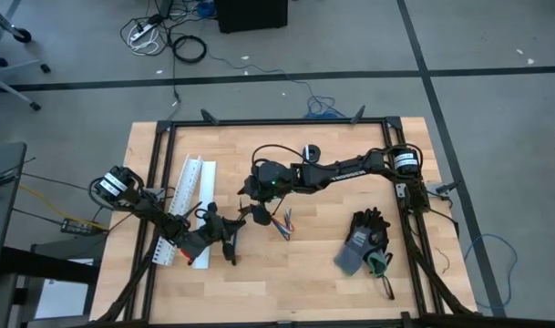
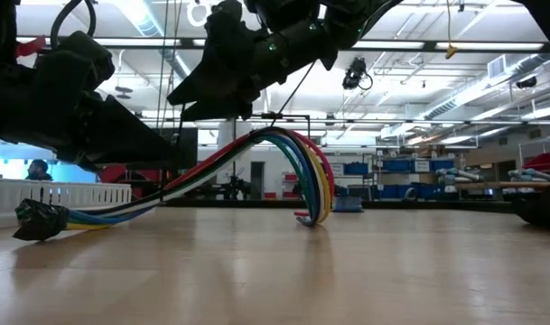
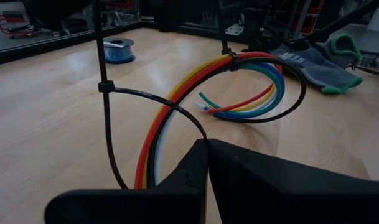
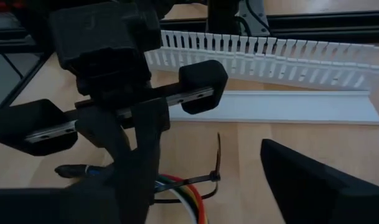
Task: Ziptie cables
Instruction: Wrap the cables together using a ziptie
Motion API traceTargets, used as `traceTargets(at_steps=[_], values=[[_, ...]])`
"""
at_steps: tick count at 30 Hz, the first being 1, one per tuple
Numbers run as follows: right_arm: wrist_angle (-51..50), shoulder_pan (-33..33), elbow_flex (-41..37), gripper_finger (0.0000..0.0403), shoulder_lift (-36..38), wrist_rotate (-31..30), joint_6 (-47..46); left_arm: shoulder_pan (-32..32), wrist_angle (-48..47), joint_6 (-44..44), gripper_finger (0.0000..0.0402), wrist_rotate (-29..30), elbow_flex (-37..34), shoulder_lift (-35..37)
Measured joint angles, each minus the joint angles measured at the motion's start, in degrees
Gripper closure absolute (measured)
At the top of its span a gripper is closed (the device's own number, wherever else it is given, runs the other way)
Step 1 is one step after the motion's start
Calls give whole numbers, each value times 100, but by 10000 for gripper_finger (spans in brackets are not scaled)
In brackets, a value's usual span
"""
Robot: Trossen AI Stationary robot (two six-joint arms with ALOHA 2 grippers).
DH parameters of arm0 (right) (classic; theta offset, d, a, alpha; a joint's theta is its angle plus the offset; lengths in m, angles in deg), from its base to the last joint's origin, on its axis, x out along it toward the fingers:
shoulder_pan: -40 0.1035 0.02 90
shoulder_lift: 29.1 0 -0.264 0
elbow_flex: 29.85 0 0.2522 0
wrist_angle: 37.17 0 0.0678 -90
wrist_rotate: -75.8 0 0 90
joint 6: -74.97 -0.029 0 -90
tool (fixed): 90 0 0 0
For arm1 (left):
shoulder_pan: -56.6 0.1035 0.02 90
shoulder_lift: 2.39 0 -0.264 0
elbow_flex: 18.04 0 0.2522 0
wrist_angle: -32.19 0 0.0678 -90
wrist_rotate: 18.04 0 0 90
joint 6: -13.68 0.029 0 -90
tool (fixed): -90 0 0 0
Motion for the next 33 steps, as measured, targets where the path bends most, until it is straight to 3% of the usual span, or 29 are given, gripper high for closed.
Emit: traceTargets(at_steps=[15, 21, 26, 33], values=[[-289, 0, 0, 387, 0, -26, 163, 0, 0, 2, 401, 0, 0, 0], [-309, -7, 0, 401, -2, -30, 181, 0, 4, 4, 401, -26, 0, 0], [-320, 1, 0, 402, -2, 8, 165, 11, 11, 47, 396, -525, 0, 0], [-320, -2, 0, 402, -3, 13, 164, 9, 7, 138, 316, -804, 0, 0]])
